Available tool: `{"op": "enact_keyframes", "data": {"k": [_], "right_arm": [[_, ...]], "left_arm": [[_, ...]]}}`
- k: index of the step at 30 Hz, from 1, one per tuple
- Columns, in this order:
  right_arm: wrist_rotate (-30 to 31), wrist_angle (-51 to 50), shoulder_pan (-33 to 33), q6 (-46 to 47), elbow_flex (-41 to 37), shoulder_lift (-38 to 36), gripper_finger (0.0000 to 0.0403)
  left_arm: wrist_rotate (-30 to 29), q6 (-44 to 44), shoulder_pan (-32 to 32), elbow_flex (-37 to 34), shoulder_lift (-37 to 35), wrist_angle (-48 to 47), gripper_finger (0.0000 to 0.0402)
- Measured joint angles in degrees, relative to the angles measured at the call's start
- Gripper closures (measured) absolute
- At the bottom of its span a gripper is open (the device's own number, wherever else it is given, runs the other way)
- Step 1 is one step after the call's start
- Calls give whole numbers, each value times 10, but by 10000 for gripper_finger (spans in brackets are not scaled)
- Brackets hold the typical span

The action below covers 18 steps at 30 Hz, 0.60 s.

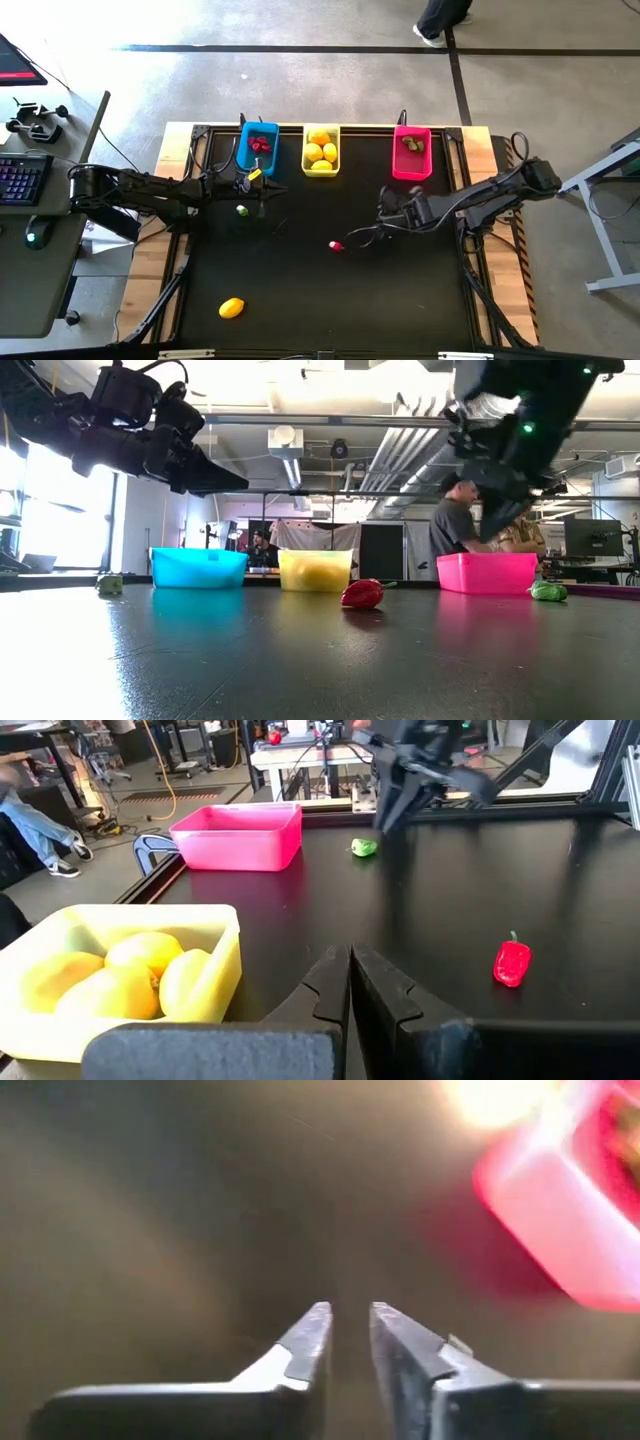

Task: Sort produce into baskets
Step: Put the green bell pepper into the pink bin

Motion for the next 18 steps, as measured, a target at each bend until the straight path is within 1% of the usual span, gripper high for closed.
{"op": "enact_keyframes", "data": {"k": [3,7,9,11,16,18], "right_arm": [[-2,-91,-15,78,0,-2,304],[-11,-150,-50,133,-1,-2,249],[-24,-147,-69,125,-1,-2,233],[-32,-142,-88,101,-1,-2,227],[-69,-134,-138,32,-3,-2,230],[-99,-112,-155,6,-19,-2,231]], "left_arm": [[0,0,0,0,0,0,401],[0,-1,0,0,0,-1,401],[0,-1,0,0,0,-4,401],[0,-1,0,0,0,-8,401],[0,-1,0,0,0,-12,401],[0,-1,0,0,0,-12,401]]}}
